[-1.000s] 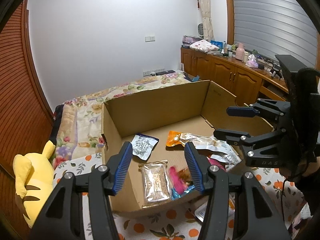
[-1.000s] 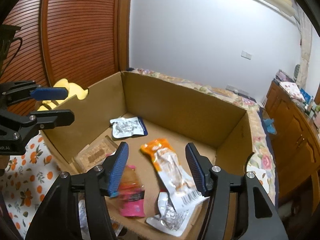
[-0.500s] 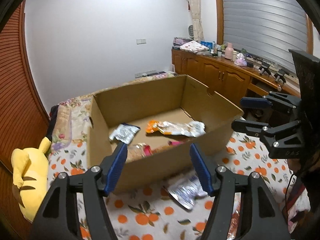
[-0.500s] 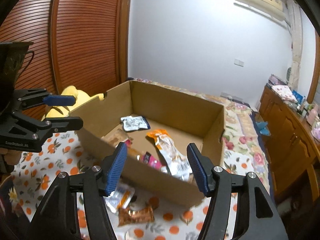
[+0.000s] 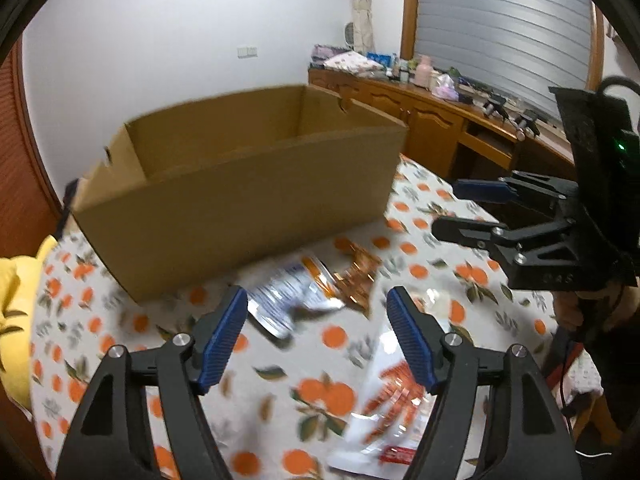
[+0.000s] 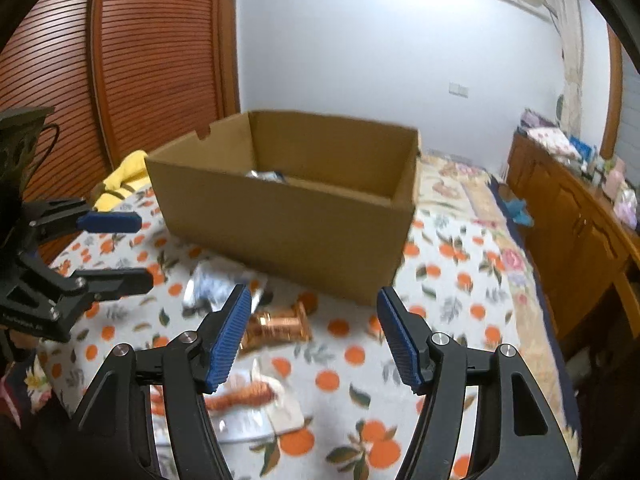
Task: Organize snacks
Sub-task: 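Move both tools back out of the box toward the snacks on the table, then grasp the chicken-feet pouch with the left tool while the right tool grasps the copper-wrapped candy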
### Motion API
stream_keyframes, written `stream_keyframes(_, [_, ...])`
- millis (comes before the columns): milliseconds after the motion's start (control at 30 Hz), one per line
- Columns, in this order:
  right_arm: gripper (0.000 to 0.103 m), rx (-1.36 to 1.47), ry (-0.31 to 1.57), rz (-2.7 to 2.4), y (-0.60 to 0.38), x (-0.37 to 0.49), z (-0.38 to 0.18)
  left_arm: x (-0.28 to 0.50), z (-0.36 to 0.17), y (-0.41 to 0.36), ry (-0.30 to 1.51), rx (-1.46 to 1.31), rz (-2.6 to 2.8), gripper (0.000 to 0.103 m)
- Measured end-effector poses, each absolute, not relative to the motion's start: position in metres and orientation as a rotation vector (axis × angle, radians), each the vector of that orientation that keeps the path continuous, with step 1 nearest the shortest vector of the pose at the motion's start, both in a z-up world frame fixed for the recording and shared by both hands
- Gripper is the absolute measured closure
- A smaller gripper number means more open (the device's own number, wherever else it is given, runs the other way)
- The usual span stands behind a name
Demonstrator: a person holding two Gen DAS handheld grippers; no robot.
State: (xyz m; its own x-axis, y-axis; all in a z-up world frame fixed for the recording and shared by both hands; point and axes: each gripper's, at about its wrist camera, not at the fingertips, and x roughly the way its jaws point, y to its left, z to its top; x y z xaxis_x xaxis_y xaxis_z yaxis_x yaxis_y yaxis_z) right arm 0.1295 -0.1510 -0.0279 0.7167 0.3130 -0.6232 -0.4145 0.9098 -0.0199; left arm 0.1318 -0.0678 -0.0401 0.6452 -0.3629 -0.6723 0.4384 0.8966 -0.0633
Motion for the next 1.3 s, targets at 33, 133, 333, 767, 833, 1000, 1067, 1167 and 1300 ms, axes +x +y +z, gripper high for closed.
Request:
stream_keyframes(33, [0.036, -0.160, 0.666, 0.399, -0.155, 0.128, -0.032, 0.130, -0.043, -0.070, 0.745, 0.108, -0.466, 0.030])
stream_keyframes(133, [0.036, -0.150, 0.686, 0.385, -0.164, 0.124, -0.046, 0.124, -0.055, -0.082, 0.776, 0.105, -0.496, 0.030])
stream_keyframes(333, [0.036, -0.140, 0.729, 0.357, -0.179, 0.125, -0.070, 0.114, -0.074, -0.103, 0.842, 0.125, -0.556, 0.030])
stream_keyframes(767, [0.036, -0.095, 0.762, 0.360, -0.190, 0.128, -0.086, 0.112, -0.093, -0.120, 0.938, 0.173, -0.584, 0.030])
stream_keyframes(833, [0.036, -0.088, 0.758, 0.361, -0.191, 0.128, -0.085, 0.111, -0.093, -0.119, 0.938, 0.176, -0.584, 0.030])
stream_keyframes(1000, [0.036, -0.072, 0.766, 0.362, -0.193, 0.130, -0.088, 0.107, -0.095, -0.122, 0.934, 0.194, -0.575, 0.029])
stream_keyframes(1067, [0.036, -0.069, 0.766, 0.362, -0.193, 0.130, -0.088, 0.104, -0.096, -0.126, 0.927, 0.232, -0.568, 0.028])
stream_keyframes(1167, [0.036, -0.070, 0.765, 0.360, -0.193, 0.129, -0.089, 0.101, -0.098, -0.129, 0.914, 0.257, -0.558, 0.026])
stream_keyframes(1300, [0.036, -0.077, 0.761, 0.359, -0.192, 0.129, -0.089, 0.105, -0.098, -0.128, 0.910, 0.253, -0.554, 0.030])
